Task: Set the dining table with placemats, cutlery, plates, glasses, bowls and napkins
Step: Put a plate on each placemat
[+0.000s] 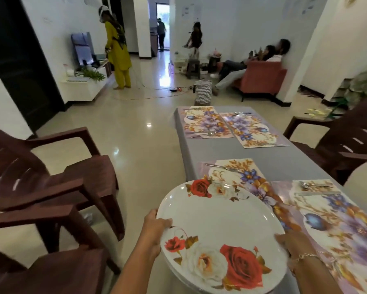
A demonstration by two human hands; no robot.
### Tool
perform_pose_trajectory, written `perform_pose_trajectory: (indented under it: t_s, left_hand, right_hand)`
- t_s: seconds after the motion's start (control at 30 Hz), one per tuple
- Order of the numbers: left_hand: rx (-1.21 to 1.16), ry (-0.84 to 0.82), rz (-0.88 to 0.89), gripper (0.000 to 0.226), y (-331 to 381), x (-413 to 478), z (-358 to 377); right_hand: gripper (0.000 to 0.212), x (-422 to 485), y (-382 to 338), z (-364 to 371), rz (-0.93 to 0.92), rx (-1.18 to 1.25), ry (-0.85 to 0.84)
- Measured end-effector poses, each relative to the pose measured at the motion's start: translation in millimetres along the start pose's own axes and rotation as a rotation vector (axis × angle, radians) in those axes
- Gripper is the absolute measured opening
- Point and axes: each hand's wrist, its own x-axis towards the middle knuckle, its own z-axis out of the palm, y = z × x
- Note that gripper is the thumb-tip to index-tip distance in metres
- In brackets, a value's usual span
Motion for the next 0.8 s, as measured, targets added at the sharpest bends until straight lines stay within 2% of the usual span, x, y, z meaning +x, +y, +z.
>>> perform_pose_trajectory:
  t_s: [0.17, 0.3, 0.5, 0.7, 0.8]
  left_hand:
    - [0.167, -0.022, -0.066, 0.032, 19.9, 58.9, 15.8]
    - [0.269, -0.066, -0.125, 0.031, 42.5, 110.6, 35.9]
    - [0.303, -0.202, -0.221, 0.031, 61.9, 169.9, 56.9]
    - [0.328, -0.282, -0.270, 0.038, 71.0, 204.3, 71.0]
    - [0.364, -0.338, -0.306, 0.041, 75.5, 220.0, 77.5]
  right_hand:
    - [0.040, 36.2, -33.6, 15.4, 0.029, -0.064, 0.084]
    - [0.031, 70.1, -43.8, 28.8, 0.085, 0.001, 0.147]
    - [0.026, 103.7, -62.5, 37.0, 0.146, 0.021, 0.214]
    - [0.036, 121.8, -64.1, 43.7, 0.227, 0.076, 0.247]
    - [0.038, 124.3, -58.3, 49.5, 0.234, 0.094, 0.321]
